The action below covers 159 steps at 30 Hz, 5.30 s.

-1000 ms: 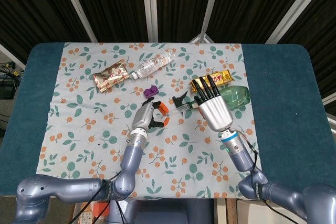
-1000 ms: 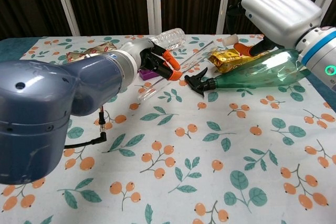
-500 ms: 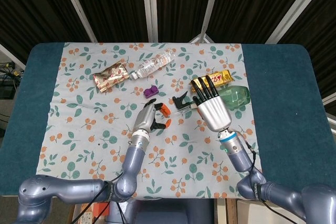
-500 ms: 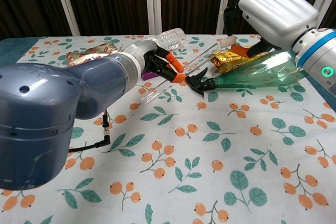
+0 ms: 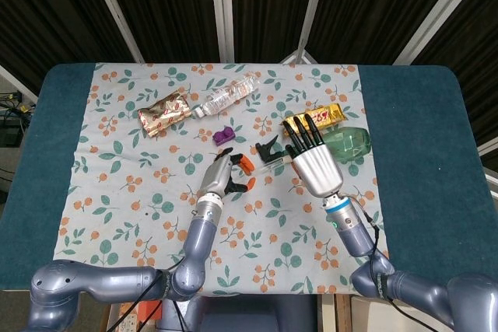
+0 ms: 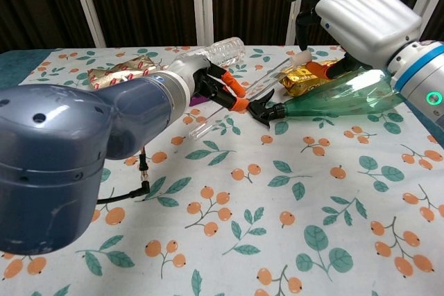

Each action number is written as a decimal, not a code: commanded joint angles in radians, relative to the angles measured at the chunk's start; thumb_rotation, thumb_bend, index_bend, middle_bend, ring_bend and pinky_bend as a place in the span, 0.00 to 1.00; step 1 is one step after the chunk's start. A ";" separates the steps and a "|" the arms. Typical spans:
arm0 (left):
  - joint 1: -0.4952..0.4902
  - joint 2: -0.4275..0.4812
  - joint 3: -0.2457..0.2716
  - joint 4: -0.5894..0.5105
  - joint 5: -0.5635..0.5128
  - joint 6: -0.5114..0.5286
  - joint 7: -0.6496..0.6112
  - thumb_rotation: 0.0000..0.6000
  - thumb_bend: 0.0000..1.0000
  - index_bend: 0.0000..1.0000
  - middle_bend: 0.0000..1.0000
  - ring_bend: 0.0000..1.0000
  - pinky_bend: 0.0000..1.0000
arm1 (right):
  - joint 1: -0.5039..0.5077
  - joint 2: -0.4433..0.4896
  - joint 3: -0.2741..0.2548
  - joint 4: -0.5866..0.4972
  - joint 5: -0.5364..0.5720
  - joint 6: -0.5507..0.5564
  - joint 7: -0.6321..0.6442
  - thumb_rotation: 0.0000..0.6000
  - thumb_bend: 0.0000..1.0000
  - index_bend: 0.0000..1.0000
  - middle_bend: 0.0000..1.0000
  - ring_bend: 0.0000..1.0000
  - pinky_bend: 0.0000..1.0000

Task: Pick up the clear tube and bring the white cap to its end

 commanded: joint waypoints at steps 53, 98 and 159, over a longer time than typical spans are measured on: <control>-0.019 -0.010 -0.051 -0.039 -0.094 0.030 0.048 1.00 0.61 0.63 0.50 0.06 0.00 | -0.009 -0.005 -0.018 -0.038 -0.015 -0.003 -0.018 1.00 0.46 0.61 0.16 0.06 0.00; 0.093 0.113 0.167 -0.073 0.126 -0.013 0.029 1.00 0.61 0.63 0.50 0.08 0.00 | -0.079 0.083 -0.016 -0.134 0.062 -0.021 -0.095 1.00 0.46 0.00 0.00 0.00 0.00; 0.330 0.521 0.374 -0.343 0.327 0.028 0.030 1.00 0.17 0.00 0.07 0.00 0.00 | -0.327 0.328 -0.041 -0.506 0.219 0.098 0.016 1.00 0.32 0.00 0.00 0.00 0.00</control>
